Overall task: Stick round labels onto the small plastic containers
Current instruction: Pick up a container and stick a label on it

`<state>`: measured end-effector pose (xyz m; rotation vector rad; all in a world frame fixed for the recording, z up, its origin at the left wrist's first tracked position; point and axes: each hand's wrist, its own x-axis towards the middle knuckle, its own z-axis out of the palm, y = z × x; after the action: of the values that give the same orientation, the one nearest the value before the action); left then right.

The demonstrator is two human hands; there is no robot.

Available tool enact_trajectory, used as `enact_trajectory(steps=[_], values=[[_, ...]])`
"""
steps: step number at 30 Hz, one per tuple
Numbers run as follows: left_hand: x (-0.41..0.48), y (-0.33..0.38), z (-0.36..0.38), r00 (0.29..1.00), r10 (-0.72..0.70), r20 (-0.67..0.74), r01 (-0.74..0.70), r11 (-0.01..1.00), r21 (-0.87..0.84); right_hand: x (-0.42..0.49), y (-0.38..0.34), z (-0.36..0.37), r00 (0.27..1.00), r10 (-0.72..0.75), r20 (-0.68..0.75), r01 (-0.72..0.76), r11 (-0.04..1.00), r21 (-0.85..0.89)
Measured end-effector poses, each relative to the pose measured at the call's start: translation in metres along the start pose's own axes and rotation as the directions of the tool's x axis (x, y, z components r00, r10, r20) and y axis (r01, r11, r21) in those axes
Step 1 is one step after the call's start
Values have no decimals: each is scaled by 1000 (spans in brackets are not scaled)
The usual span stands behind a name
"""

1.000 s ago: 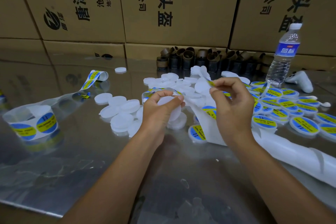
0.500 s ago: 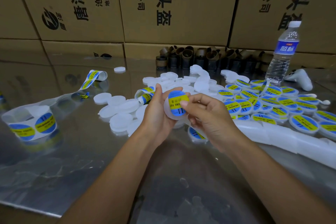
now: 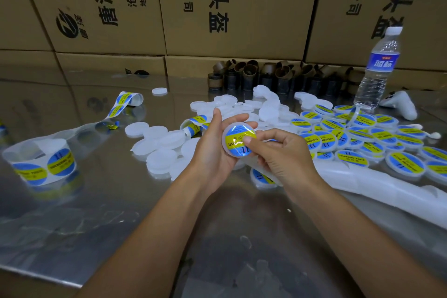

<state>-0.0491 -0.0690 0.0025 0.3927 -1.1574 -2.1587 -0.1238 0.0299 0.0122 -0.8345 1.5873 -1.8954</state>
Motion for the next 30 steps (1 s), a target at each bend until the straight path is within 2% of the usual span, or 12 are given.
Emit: enact_trajectory(steps=[14,21,26,30], values=[[-5,0,3,996,36,87,-41,997,63,3,3,-2,999,-14,-46,10,997,-81],[-6,-1,4,992,37,122,-46,996,73,4,5,-2,998,-34,-52,32,998,-49],[-6,-3,3,981,86,172,-103,990,91,4,11,-1,988,-93,-124,73,985,-155],[-7,-5,1,973,95,211,-118,988,99,3,13,-1,948,-287,-138,216,898,-384]])
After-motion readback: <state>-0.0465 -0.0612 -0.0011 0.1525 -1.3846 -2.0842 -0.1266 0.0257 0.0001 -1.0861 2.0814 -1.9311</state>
